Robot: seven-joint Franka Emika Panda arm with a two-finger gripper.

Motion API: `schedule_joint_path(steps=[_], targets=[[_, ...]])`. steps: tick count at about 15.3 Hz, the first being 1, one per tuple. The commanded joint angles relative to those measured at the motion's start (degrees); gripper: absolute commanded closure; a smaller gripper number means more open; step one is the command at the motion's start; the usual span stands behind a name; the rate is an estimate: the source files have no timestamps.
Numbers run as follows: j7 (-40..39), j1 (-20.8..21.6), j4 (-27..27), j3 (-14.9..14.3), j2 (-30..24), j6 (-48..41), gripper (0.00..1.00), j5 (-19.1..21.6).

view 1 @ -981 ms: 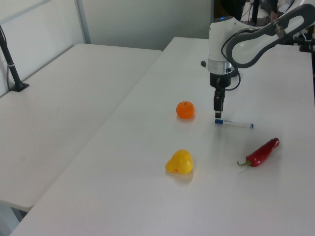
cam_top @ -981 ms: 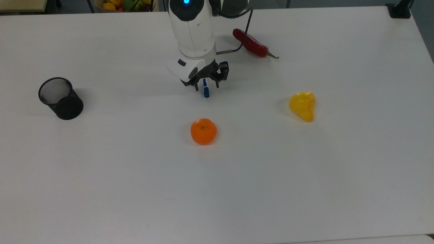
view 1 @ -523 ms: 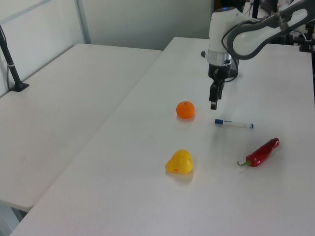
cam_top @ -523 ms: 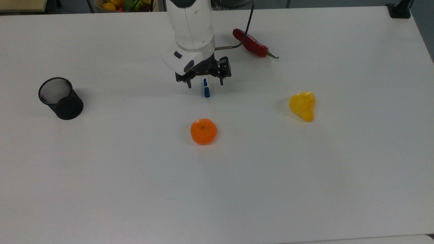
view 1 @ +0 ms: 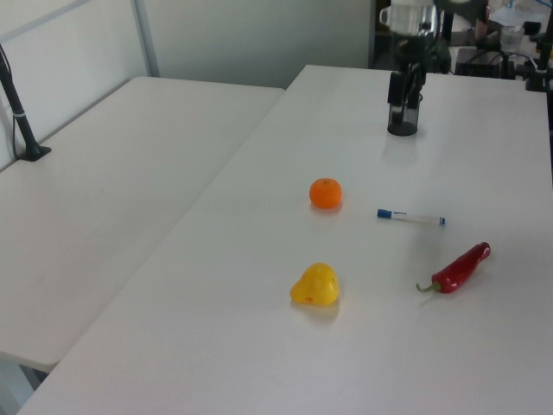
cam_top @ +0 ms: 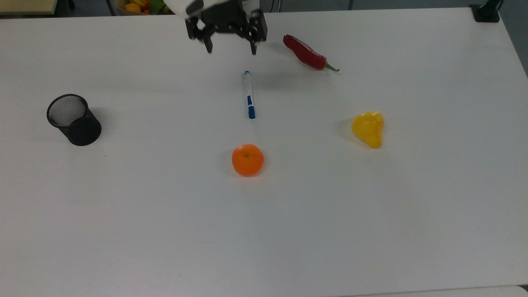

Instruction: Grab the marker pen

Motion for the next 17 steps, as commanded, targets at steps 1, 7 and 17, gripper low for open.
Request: schedule_joint_path(steps=[1,7,17], targets=[[3.7,-1.0,1.4,-0.3,-5.0,-6.3,0.00,-0.1],[2.1,1.1,2.2,-6.0,-9.3,-7.4,0.00,-0.2],[-15.6,4.1,5.1,-10.6,-5.4,-4.4,0.00,-3.0]])
